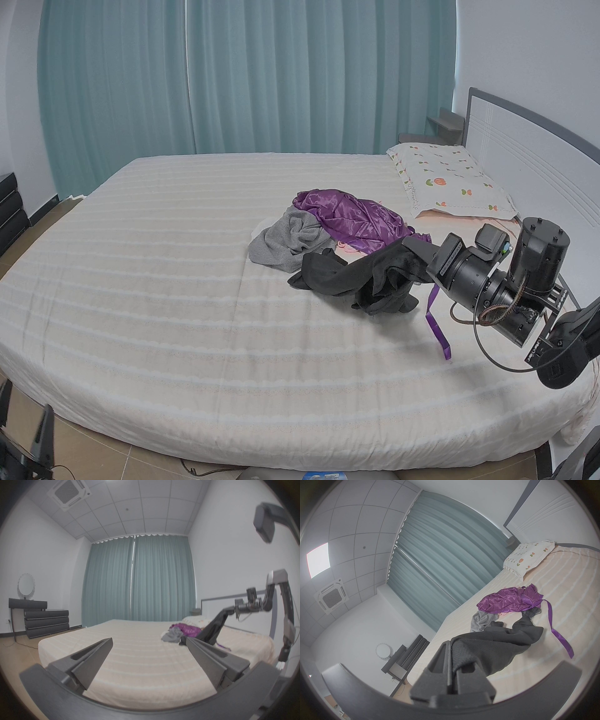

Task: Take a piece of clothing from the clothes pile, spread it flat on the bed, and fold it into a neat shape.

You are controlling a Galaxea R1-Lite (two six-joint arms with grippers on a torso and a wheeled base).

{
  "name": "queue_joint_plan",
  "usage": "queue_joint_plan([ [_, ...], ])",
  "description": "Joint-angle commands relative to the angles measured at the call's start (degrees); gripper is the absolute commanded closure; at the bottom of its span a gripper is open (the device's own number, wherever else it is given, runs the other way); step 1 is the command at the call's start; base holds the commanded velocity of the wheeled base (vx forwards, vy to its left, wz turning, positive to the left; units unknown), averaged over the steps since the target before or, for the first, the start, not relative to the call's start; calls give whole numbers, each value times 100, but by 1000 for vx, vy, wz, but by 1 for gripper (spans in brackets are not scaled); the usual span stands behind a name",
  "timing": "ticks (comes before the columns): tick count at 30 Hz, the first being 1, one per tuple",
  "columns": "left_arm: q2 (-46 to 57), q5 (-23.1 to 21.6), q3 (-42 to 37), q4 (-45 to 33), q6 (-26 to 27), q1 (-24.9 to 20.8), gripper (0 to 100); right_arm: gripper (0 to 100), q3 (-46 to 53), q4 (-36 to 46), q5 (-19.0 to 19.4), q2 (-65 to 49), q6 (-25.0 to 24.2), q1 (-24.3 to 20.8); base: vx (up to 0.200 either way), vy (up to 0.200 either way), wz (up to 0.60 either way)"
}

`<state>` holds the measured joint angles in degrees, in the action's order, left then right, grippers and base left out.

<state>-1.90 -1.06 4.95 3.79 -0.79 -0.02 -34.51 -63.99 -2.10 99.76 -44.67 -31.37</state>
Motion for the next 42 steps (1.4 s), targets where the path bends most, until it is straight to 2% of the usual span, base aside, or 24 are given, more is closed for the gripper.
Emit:
queue_joint_plan([
  [1,-2016,-114,1544,368,-703,-24,0,100,76,0,8,44,11,-36,0,0,0],
  [5,-3018,-667,1254,447,-694,-252,0,100,190,9,8,9,151,-36,0,0,0],
  [9,-3967,-808,1272,509,-659,-279,0,100,270,0,-1,-61,476,-1,0,0,0],
  [12,-4740,-1010,1289,922,-721,-595,0,100,226,-8,-28,-79,468,52,0,0,0],
  [17,-6015,-1010,1228,1519,-659,-797,0,100,296,-79,-116,-97,468,184,0,0,0],
  [22,-6867,-1019,1245,2064,-703,-982,0,100,287,-202,-107,-114,494,201,0,0,0],
  [28,-8151,-773,1280,2389,-712,-1263,0,100,261,-351,-98,185,424,227,0,0,0],
  [33,-8871,-755,1403,3128,-721,-1483,0,100,296,-685,-116,290,468,245,0,0,0],
  [34,-9267,-667,1430,3506,-747,-1676,0,100,296,-712,-116,237,468,236,0,0,0],
  [38,-9891,-254,1553,3884,-808,-2045,0,100,305,-720,-107,167,459,227,0,0,0],
  [40,-10453,-52,1869,3989,-1081,-2371,0,100,287,-712,-116,149,468,227,0,0,0],
  [41,-10453,-52,1869,3989,-1081,-2371,0,100,287,-712,-116,149,468,227,0,0,0],
  [42,-10726,-26,2115,4033,-1362,-2564,0,100,261,-712,-116,88,476,210,0,0,0],
])
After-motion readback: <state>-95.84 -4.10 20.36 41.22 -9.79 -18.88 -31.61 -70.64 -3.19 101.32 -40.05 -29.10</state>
